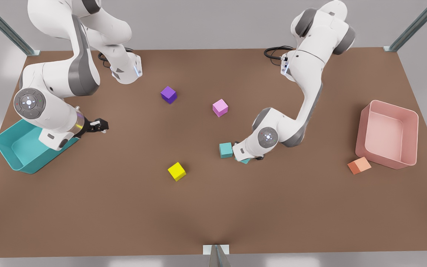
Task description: Stack the two blue cubes on top of each other
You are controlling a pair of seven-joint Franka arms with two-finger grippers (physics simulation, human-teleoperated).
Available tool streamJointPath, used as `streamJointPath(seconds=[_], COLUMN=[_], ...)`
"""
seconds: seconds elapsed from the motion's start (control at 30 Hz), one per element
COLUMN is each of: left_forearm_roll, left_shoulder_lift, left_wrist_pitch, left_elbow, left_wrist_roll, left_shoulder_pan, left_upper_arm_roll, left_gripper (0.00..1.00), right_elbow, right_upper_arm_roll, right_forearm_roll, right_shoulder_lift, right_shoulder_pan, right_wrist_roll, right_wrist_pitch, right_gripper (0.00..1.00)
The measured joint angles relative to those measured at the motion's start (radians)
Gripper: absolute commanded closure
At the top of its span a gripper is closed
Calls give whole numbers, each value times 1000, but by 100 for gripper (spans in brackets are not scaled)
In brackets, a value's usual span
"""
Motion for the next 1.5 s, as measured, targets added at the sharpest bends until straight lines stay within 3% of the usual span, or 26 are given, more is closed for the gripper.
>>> streamJointPath(seconds=[0.27, 0.67, 0.7, 0.73, 0.77, 1.2, 1.27, 1.33, 1.4, 1.47, 1.5], left_forearm_roll=[4, 3, 3, 2, 1, 0, 0, 1, 10, 76, 104], left_shoulder_lift=[60, 108, 111, 113, 114, 105, 101, 84, 21, -59, -144], left_wrist_pitch=[-39, -61, -61, -61, -61, -118, -160, -244, -348, -466, -511], left_elbow=[49, 55, 55, 56, 56, 148, 224, 335, 429, 455, 382], left_wrist_roll=[-258, -490, -503, -515, -526, -628, -637, -646, -639, -585, -546], left_shoulder_pan=[-112, -119, -119, -119, -119, -77, -68, -29, 129, 271, 304], left_upper_arm_roll=[-1, -1, -1, -1, -1, -1, -1, -1, -2, 0, 17], left_gripper=[32, 31, 28, 9, 0, 0, 0, 0, 0, 0, 0], right_elbow=[1, 2, 2, 2, 2, 3, 3, 3, 4, 5, 5], right_upper_arm_roll=[-5, -6, -6, -6, -6, -14, -14, -14, -14, -14, -14], right_forearm_roll=[-3, -3, -3, -3, -4, -12, -12, -12, -13, -13, -13], right_shoulder_lift=[3, 7, 8, 8, 8, 8, 8, 9, 12, 12, 13], right_shoulder_pan=[0, 1, 1, 1, 1, 0, 0, 1, 1, 1, 1], right_wrist_roll=[-20, -37, -38, -39, -40, -48, -49, -50, -51, -51, -52], right_wrist_pitch=[0, 0, 0, 0, 0, 0, 0, 0, 0, 0, 0], right_gripper=[0, 0, 0, 0, 0, 0, 0, 0, 0, 0, 0])
